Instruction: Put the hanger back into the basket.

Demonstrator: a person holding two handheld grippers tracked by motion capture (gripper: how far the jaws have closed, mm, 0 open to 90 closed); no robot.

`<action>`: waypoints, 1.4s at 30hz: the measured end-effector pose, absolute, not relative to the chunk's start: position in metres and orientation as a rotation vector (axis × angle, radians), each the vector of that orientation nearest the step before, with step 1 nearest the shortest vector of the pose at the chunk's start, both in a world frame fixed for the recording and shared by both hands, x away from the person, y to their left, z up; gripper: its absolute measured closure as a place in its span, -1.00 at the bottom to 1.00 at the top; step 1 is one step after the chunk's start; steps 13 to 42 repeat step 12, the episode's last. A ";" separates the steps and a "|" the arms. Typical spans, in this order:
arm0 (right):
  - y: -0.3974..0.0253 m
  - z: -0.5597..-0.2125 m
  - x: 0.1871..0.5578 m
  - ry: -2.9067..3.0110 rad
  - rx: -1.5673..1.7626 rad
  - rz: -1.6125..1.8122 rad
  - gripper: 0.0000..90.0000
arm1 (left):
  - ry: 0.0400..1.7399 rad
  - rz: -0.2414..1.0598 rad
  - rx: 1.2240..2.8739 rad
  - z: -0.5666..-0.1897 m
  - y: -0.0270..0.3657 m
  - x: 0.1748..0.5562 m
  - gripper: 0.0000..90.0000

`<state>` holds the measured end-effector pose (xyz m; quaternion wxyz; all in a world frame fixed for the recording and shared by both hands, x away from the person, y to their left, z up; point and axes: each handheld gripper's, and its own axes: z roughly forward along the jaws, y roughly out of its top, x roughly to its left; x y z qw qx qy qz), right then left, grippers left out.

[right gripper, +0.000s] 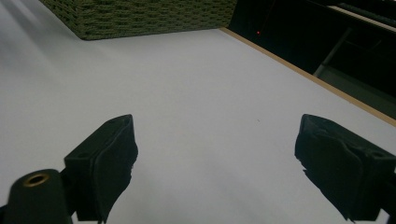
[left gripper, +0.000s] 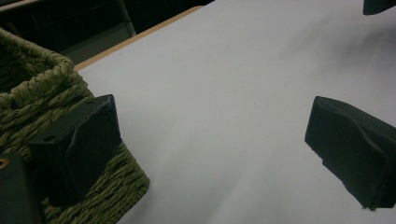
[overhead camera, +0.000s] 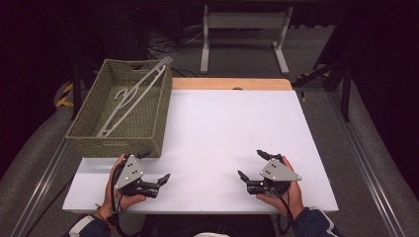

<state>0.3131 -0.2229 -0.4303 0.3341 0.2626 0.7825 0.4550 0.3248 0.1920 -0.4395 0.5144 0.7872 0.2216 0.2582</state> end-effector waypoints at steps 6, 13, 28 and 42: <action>-0.223 -0.432 0.314 2.047 0.679 1.175 -0.71 | 0.524 0.628 1.895 -0.439 0.192 0.325 -0.91; -0.224 -0.432 0.316 2.043 0.694 1.176 -0.72 | 0.544 0.633 1.895 -0.441 0.192 0.328 -0.91; -0.224 -0.432 0.316 2.043 0.694 1.176 -0.72 | 0.544 0.633 1.895 -0.441 0.192 0.328 -0.91; -0.224 -0.432 0.316 2.043 0.694 1.176 -0.72 | 0.544 0.633 1.895 -0.441 0.192 0.328 -0.91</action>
